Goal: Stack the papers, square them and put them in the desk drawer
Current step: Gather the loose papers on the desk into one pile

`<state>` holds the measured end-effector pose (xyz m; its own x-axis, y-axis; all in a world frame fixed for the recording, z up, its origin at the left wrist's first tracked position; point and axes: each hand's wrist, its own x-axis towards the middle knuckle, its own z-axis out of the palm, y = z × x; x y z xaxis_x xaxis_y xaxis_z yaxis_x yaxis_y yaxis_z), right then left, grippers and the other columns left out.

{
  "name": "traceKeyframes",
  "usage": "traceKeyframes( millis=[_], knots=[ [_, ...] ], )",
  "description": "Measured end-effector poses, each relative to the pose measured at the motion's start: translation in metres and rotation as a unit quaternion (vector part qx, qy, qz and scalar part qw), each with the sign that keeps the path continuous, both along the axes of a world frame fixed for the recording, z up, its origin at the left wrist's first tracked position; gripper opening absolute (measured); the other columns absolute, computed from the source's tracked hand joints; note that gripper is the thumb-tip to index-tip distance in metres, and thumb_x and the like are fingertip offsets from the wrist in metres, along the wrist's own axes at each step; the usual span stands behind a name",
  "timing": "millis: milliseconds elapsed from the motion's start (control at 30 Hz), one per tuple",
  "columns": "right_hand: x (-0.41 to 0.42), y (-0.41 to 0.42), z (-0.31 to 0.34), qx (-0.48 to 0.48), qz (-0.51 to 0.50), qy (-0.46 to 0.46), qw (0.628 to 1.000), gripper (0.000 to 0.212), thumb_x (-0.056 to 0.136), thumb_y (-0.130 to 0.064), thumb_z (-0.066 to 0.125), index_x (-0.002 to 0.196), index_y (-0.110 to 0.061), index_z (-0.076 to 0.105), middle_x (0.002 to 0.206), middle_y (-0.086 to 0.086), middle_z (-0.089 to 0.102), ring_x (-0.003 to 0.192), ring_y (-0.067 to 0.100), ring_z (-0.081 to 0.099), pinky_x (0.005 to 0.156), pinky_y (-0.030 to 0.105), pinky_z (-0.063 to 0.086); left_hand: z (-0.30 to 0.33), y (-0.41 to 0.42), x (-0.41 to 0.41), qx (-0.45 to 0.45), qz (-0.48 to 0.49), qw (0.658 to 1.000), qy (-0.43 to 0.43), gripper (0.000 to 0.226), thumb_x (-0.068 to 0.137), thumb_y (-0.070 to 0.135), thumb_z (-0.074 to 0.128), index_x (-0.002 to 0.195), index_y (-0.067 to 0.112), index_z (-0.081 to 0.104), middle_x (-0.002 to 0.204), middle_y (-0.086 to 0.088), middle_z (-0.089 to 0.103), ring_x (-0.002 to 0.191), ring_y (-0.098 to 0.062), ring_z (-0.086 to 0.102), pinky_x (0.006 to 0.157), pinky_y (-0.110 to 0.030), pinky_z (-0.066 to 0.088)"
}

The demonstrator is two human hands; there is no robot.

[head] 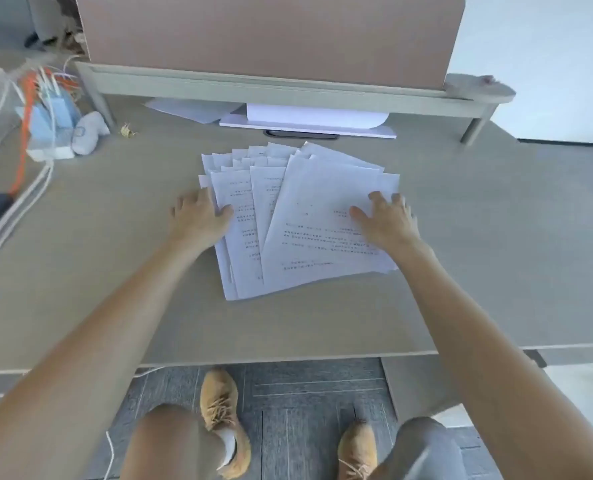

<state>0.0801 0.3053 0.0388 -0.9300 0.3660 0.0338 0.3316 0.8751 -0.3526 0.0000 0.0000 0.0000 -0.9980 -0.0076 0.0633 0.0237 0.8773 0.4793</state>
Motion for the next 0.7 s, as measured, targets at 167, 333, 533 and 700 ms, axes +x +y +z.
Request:
traceKeyframes(
  millis=[167, 333, 533, 700],
  knots=[
    [-0.036, 0.004, -0.023, 0.044, -0.056, -0.072, 0.995, 0.072, 0.094, -0.067, 0.028, 0.146, -0.019, 0.037, 0.149, 0.032, 0.035, 0.138, 0.044, 0.030, 0.114, 0.050, 0.020, -0.009, 0.005, -0.025, -0.089, -0.006, 0.995, 0.037, 0.062, 0.095, 0.054, 0.031, 0.133, 0.006, 0.043, 0.141, -0.022, 0.048, 0.132, -0.037, 0.035, 0.109, -0.049, 0.023],
    [-0.061, -0.013, -0.035, 0.068, -0.024, -0.056, 0.996, 0.068, 0.095, -0.066, 0.027, 0.143, -0.018, 0.038, 0.147, 0.034, 0.031, 0.137, 0.046, 0.025, 0.118, 0.053, 0.014, -0.009, 0.016, -0.051, -0.095, -0.026, 0.995, 0.031, 0.066, 0.096, 0.055, 0.025, 0.137, 0.005, 0.038, 0.140, -0.022, 0.046, 0.130, -0.039, 0.035, 0.110, -0.051, 0.023],
    [-0.081, -0.012, -0.026, 0.003, 0.012, -0.037, 0.999, 0.071, 0.094, -0.069, 0.028, 0.150, -0.026, 0.032, 0.156, 0.028, 0.021, 0.145, 0.044, 0.019, 0.122, 0.050, 0.014, -0.012, 0.019, -0.064, -0.082, -0.039, 0.994, 0.053, 0.067, 0.095, 0.057, 0.028, 0.133, 0.003, 0.040, 0.133, -0.020, 0.051, 0.122, -0.039, 0.040, 0.106, -0.051, 0.026],
    [-0.098, -0.013, -0.032, 0.047, 0.000, -0.047, 0.998, 0.081, 0.087, -0.077, 0.023, 0.148, -0.024, 0.035, 0.156, 0.027, 0.024, 0.141, 0.042, 0.020, 0.120, 0.051, 0.013, -0.013, 0.025, -0.061, -0.095, -0.025, 0.994, 0.049, 0.071, 0.095, 0.058, 0.025, 0.141, 0.005, 0.032, 0.139, -0.017, 0.047, 0.124, -0.038, 0.036, 0.109, -0.051, 0.024]
  ],
)
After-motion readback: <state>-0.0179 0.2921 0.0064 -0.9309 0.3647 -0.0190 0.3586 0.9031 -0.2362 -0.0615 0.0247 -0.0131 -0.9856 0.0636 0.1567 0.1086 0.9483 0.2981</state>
